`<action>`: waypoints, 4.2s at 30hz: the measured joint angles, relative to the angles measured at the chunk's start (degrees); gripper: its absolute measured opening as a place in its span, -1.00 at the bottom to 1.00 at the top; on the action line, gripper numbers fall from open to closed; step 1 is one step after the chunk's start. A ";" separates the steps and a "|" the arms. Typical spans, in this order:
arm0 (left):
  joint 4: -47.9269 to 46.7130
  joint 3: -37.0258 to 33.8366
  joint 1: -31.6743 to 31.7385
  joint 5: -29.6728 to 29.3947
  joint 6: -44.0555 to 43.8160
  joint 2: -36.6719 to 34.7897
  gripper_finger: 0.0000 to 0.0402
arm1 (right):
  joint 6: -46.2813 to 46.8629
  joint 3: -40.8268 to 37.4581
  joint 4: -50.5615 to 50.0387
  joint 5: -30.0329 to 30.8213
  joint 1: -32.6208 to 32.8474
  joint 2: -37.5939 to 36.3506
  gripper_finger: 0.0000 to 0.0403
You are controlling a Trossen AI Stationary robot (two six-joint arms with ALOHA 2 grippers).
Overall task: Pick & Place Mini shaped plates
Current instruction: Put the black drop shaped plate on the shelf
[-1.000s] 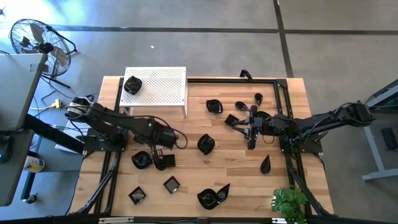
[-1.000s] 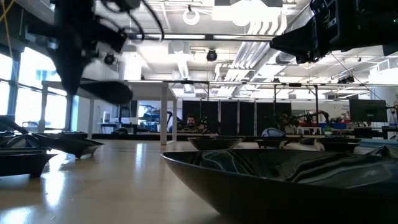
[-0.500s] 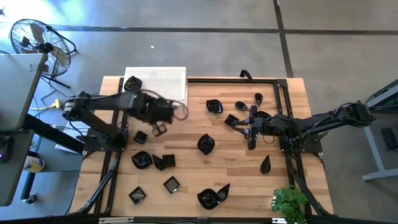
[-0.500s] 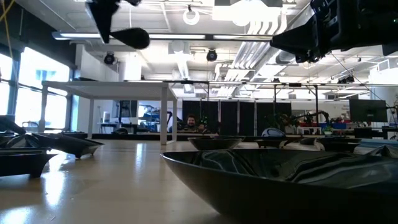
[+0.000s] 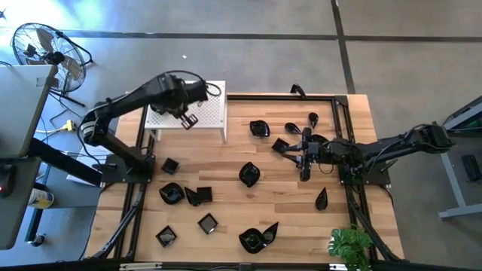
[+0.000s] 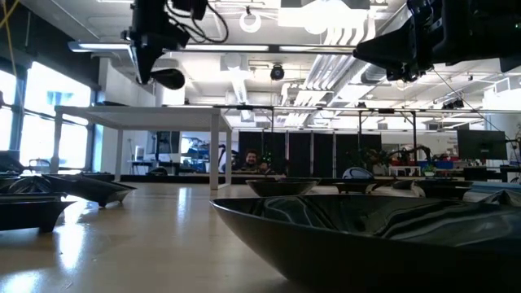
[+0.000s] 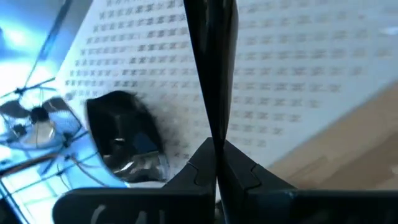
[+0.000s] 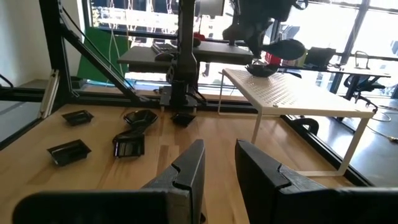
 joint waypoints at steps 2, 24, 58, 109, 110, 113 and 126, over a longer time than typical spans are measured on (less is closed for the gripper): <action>0.13 -0.02 1.44 1.93 0.22 1.33 -1.00 | 0.00 0.00 0.06 0.00 0.02 -0.01 -0.61; 0.27 -0.09 2.99 0.15 1.37 5.63 -1.00 | 0.00 0.00 0.04 0.00 0.00 -0.01 -0.61; 0.28 -0.13 2.93 2.02 1.88 6.61 -1.00 | -0.02 0.00 0.07 0.00 0.00 -0.01 -0.61; 15.35 -0.02 3.05 3.94 25.43 5.93 -0.91 | -0.02 0.00 0.07 -0.01 0.01 -0.01 -0.61; 16.04 -0.02 3.45 3.97 26.44 5.94 -0.94 | -0.02 0.00 0.07 -0.02 0.00 0.00 -0.61; 17.30 -0.02 6.24 7.26 28.01 5.95 -0.99 | -0.02 0.00 0.07 -0.01 0.00 0.00 -0.61; 19.20 -0.04 14.89 17.66 27.65 5.95 -0.67 | -0.02 0.00 0.04 -0.02 0.00 0.01 -0.61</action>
